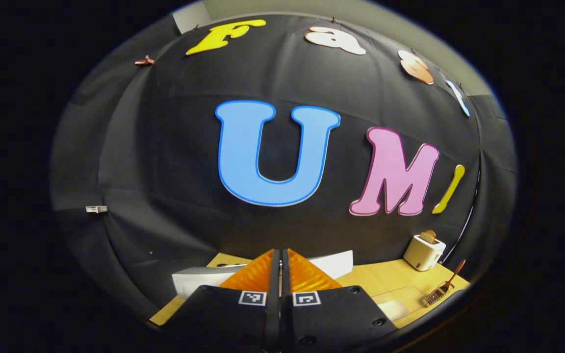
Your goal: Close the left gripper, press the button to open the rice cooker; take a wooden spoon from the chopstick holder with the right hand, scoop a spoonful of rice and pour it into the rice cooker, then put the wooden spoon back into the chopstick holder.
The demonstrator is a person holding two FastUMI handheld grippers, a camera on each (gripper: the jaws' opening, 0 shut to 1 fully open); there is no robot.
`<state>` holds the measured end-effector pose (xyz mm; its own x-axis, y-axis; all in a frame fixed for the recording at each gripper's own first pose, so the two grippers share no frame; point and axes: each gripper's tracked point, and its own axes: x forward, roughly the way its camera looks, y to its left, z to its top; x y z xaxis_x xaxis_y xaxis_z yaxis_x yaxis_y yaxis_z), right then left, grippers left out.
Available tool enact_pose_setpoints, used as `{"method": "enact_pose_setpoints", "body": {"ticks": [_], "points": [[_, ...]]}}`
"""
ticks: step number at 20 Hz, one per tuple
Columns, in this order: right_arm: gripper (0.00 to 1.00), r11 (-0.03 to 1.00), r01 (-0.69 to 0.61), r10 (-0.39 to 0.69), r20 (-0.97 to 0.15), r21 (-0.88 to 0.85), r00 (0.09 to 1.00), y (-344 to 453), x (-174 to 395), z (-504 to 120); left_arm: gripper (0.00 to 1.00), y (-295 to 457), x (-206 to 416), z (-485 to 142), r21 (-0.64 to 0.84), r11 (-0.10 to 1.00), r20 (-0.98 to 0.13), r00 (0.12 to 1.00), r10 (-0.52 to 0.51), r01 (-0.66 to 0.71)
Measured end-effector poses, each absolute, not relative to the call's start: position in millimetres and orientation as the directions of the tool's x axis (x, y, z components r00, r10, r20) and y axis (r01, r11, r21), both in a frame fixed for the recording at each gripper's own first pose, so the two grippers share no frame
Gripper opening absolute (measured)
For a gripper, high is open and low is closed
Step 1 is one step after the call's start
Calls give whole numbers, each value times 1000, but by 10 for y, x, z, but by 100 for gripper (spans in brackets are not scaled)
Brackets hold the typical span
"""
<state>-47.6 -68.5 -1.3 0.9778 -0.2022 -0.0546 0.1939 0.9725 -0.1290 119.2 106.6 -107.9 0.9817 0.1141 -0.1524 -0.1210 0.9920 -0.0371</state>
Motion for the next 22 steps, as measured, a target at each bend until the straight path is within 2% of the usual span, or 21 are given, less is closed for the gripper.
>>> {"method": "enact_pose_setpoints", "body": {"ticks": [5, 6, 9, 12, 13, 17, 22], "points": [[97, 976, 180, -192, -95, -127, 977, -810, -510, -270, 7, 1055, 1011, -850, -45, 991, -80, 989, 124, -128], [97, 977, 174, -188, -107, -124, 976, -843, -523, -343, 14, 1020, 995, -831, -48, 992, -70, 991, 115, -119], [97, 980, 172, -185, -155, -97, 970, -1011, -533, -686, 53, 871, 921, -797, -49, 995, -62, 994, 85, -88], [96, 983, 170, -184, -266, -73, 946, -1190, -579, -1257, 90, 699, 857, -832, -14, 997, -77, 995, 69, -71], [96, 984, 161, -175, -299, -69, 938, -1224, -600, -1445, 94, 637, 834, -816, -12, 998, -77, 995, 61, -62], [95, 992, 122, -96, -423, 35, 901, -1245, -649, -2184, 95, 276, 759, -880, -22, 1000, -89, 996, 17, -19], [93, 962, 171, -26, -552, 213, 833, -1328, -601, -3099, 95, -91, 681, -936, -22, 1000, -132, 991, -4, 1]]}}
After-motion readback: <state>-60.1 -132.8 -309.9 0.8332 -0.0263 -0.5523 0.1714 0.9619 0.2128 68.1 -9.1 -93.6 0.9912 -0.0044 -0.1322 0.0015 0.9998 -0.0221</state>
